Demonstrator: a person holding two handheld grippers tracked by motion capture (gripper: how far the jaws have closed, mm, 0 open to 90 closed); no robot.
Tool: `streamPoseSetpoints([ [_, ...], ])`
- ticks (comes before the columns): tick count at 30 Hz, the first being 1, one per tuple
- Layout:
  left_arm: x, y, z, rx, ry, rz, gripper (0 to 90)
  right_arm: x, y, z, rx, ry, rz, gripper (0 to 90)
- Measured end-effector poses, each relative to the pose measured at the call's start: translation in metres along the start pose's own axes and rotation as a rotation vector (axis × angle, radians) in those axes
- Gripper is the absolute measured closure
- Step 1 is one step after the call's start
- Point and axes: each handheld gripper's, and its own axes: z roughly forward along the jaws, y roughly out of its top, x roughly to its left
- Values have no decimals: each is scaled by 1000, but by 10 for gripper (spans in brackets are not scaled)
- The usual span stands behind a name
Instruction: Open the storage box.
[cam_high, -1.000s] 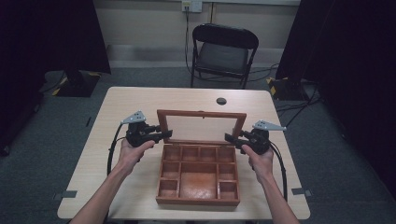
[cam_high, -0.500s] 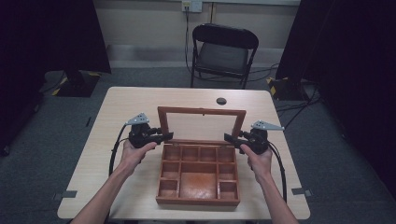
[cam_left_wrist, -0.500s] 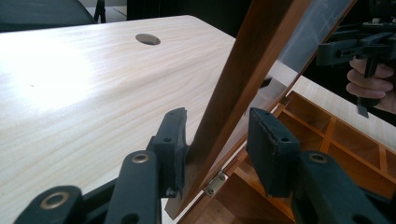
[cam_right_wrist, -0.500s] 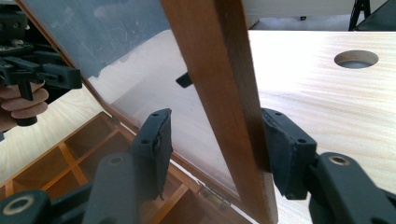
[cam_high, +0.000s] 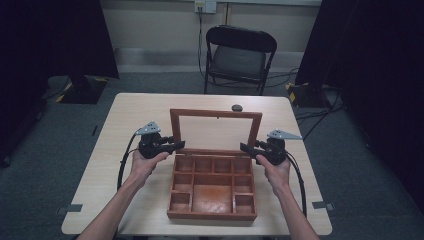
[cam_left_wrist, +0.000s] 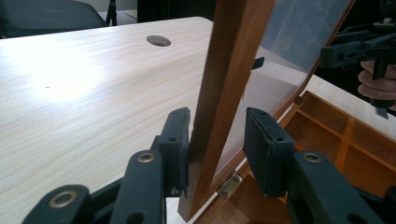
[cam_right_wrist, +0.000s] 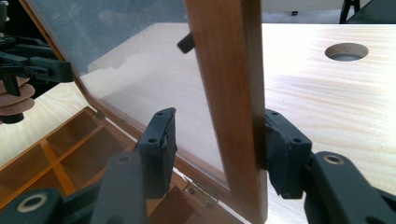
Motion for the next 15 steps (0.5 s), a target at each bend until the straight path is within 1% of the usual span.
streamPoseSetpoints([
  [3,3,-2,2,1,0,-18,622,-2,0,2,2,-10,3,507],
  [7,6,-2,4,2,1,-30,631,-3,0,5,5,-15,-2,501],
  [9,7,-2,6,10,6,-28,634,-4,-1,7,6,-13,4,497],
  [11,9,0,9,30,16,-16,633,-6,-1,9,6,-15,5,498],
  [13,12,0,13,38,17,-37,618,-9,0,13,17,-21,3,508],
  [15,14,0,15,38,19,-44,605,-11,1,14,22,-22,6,510],
])
